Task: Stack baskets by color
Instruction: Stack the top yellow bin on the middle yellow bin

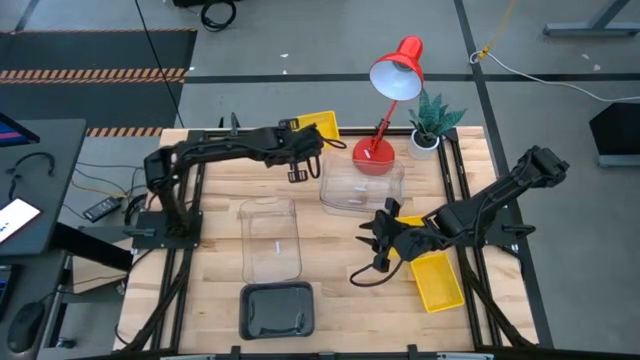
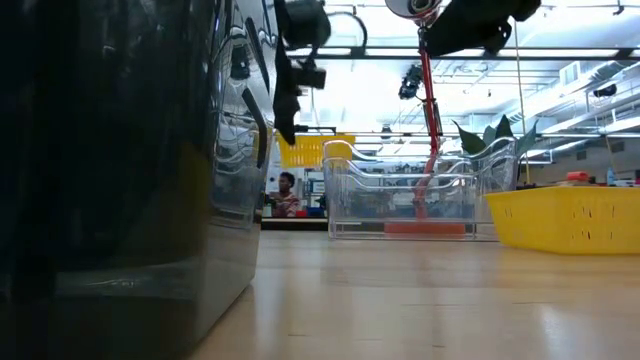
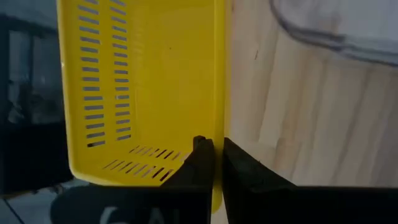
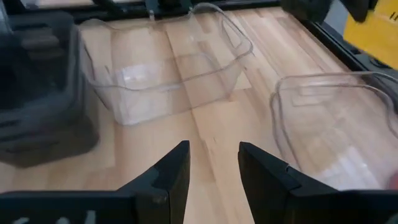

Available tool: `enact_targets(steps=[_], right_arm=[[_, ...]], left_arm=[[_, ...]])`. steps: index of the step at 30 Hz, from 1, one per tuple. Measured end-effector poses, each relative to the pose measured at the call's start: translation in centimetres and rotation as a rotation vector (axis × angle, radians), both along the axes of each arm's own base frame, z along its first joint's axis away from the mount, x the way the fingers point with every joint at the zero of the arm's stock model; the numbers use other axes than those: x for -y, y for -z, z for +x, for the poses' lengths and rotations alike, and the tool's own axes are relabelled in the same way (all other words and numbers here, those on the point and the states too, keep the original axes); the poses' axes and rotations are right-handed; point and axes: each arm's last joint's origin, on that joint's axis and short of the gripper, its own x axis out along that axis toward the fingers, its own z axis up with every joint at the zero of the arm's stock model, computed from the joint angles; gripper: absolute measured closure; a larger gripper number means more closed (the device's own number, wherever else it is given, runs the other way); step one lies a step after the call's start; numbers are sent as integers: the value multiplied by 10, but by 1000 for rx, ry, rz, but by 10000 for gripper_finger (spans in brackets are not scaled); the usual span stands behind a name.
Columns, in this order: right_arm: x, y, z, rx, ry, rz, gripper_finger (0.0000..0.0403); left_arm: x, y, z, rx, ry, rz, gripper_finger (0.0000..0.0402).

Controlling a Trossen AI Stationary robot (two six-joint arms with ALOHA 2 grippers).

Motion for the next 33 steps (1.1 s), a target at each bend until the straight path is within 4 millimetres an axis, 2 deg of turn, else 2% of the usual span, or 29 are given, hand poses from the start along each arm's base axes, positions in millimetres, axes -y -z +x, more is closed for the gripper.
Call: enact_targets(steps=[4,8,13,18,24,29,33], right_arm=[[11,-5,-4,-10,22,-17,261],[29,-14,-7,-1,65,-8,261],[61,-21,-14,20,251,96,261],[82,-25,-18,-31,276,145,260],[89,-63,-17,-49,288,131,255],[96,-80,-7,-147,285,120,254],[99,-84,7,-204,243,147,254]], left_arm=[[24,-14,1,11,126,8,387],[56,-15,8,-30,284,29,387],[87,-17,15,-17,338,80,387],[113,-17,17,-13,410,92,387],[139,-17,17,-25,501,102,386],[156,-18,17,-31,570,117,386],[164,-18,17,-24,595,119,386]])
